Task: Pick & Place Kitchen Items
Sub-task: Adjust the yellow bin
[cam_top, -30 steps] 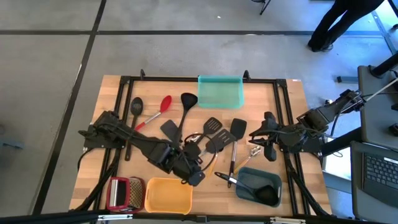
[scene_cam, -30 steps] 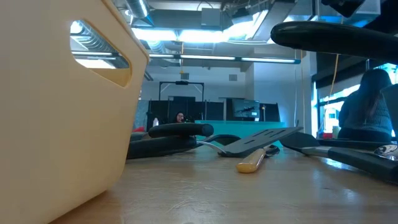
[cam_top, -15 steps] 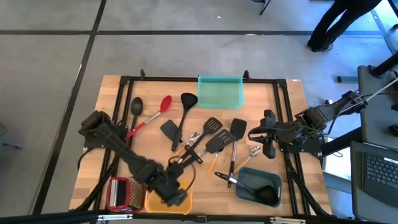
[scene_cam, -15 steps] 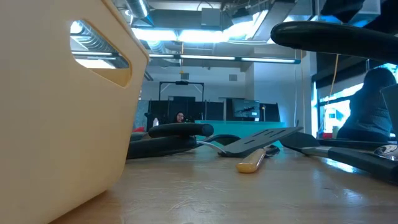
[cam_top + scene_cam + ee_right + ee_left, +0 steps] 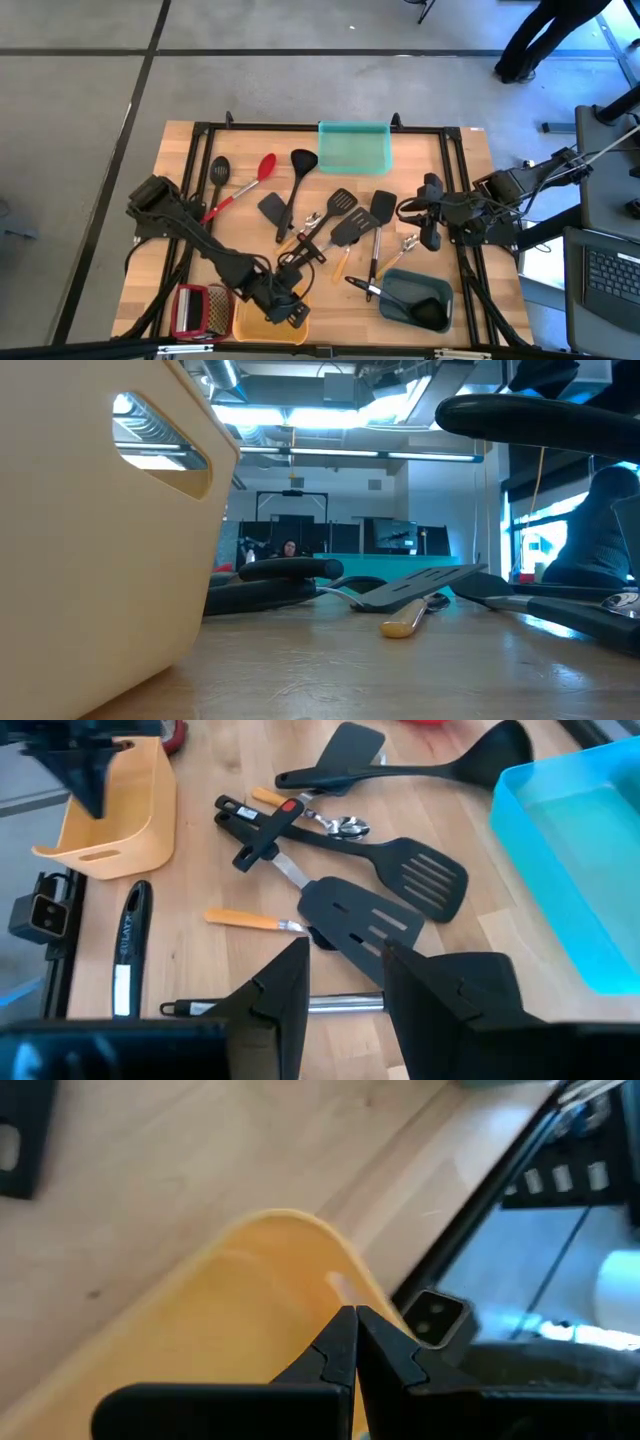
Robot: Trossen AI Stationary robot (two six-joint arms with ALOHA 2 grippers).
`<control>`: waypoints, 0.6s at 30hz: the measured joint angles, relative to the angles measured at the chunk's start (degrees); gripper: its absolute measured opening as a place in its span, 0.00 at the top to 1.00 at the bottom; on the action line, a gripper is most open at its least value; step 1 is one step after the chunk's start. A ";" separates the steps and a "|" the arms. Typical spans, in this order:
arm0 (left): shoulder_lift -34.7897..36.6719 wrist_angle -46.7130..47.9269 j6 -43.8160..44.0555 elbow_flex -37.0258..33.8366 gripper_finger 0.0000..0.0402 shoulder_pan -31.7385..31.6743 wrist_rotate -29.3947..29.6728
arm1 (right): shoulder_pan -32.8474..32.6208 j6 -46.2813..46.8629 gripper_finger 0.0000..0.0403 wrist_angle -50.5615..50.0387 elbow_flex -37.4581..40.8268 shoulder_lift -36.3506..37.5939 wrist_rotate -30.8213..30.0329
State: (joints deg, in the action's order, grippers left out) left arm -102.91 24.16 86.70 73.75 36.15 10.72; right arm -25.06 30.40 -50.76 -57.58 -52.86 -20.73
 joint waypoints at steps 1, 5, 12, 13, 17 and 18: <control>0.00 0.11 -0.61 -0.23 1.00 -0.25 -0.41 | -0.01 0.00 0.68 -0.01 0.00 0.00 0.35; 0.00 1.98 -2.51 -0.26 1.00 -0.99 -0.98 | -0.02 0.04 0.68 0.00 0.00 0.00 1.33; -3.36 -0.51 -7.56 -0.26 1.00 -3.94 -7.08 | -0.02 0.04 0.68 0.04 0.00 0.00 1.35; -3.99 -1.06 -8.21 -0.26 1.00 -4.30 -8.04 | -0.02 0.04 0.68 0.06 0.00 0.00 1.35; -5.16 -2.71 -9.36 -0.28 1.00 -5.34 -8.11 | -0.02 0.07 0.68 0.12 0.00 0.00 1.35; -5.16 -3.02 -9.49 -0.26 1.00 -5.69 -7.67 | -0.02 0.27 0.68 0.13 0.00 0.00 1.36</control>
State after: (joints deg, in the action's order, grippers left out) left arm -108.07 21.13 77.21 73.49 30.46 3.05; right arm -25.08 30.67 -50.63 -57.58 -52.86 -19.37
